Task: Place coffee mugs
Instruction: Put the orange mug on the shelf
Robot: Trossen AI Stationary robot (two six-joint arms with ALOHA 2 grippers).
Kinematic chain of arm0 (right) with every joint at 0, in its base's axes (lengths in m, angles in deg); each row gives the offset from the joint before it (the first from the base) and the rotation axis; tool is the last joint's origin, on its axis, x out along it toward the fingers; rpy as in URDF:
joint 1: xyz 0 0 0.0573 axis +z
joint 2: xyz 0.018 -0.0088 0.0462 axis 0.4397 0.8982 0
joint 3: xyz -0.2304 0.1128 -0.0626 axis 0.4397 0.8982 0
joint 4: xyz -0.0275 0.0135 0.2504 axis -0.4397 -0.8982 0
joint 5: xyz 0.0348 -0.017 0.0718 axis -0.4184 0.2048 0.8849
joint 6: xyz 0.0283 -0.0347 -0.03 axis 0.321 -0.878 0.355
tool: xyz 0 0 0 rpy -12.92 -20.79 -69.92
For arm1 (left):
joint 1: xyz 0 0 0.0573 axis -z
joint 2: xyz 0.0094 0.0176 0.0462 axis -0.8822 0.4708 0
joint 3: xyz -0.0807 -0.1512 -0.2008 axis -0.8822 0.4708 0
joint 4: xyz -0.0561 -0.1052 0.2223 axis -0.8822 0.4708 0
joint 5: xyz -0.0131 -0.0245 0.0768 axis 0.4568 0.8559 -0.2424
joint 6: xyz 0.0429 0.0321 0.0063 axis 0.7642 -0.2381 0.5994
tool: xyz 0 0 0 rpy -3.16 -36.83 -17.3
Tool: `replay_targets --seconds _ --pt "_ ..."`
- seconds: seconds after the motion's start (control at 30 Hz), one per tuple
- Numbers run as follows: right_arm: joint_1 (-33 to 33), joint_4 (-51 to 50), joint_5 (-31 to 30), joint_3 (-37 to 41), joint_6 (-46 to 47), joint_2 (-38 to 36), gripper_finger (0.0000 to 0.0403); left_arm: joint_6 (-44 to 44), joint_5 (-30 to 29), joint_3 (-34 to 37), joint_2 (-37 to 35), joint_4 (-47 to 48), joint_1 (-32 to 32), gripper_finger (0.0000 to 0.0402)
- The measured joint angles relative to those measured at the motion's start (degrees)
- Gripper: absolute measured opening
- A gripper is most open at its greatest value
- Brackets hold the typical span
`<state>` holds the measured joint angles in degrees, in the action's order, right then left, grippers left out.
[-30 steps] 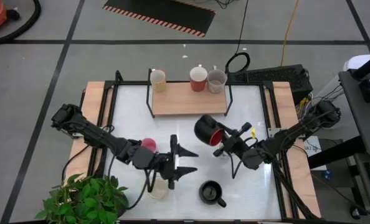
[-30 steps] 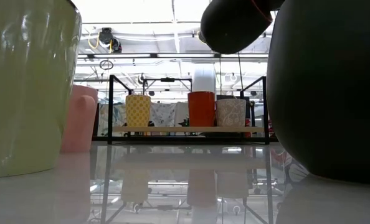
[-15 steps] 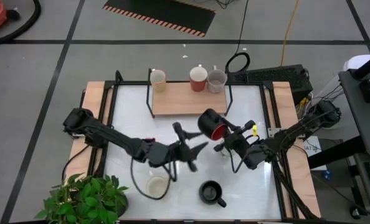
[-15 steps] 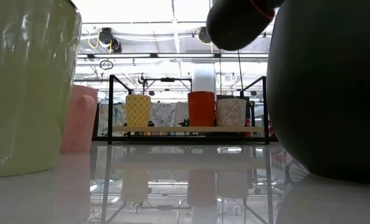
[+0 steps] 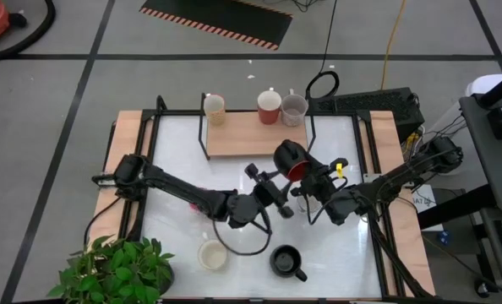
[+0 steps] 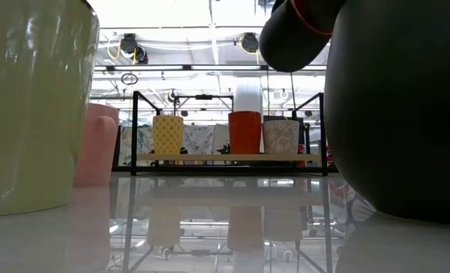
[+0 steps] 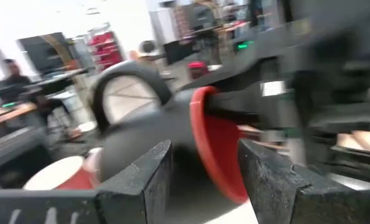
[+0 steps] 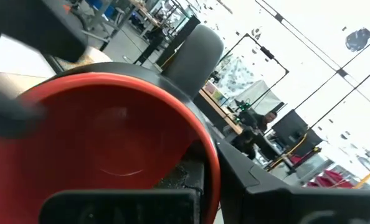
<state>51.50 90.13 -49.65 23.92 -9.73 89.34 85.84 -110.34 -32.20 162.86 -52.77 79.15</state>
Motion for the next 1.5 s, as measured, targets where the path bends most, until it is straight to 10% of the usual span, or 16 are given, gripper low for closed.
replay_targets --seconds 0.57,0.93,1.5 --pt "-9.1 -2.7 -0.1 0.0 0.1 0.0 0.0008 -6.3 -4.3 -0.1 0.1 4.7 -6.1 0.0184" --pt "-9.3 -6.9 2.7 0.0 -3.4 0.0 0.0009 -6.6 6.0 -0.1 0.1 10.1 -7.4 0.0184" --pt "-9.8 -10.5 4.9 0.0 -2.3 0.0 0.0009 -4.2 6.3 -0.1 -0.1 12.8 -7.7 0.0178"
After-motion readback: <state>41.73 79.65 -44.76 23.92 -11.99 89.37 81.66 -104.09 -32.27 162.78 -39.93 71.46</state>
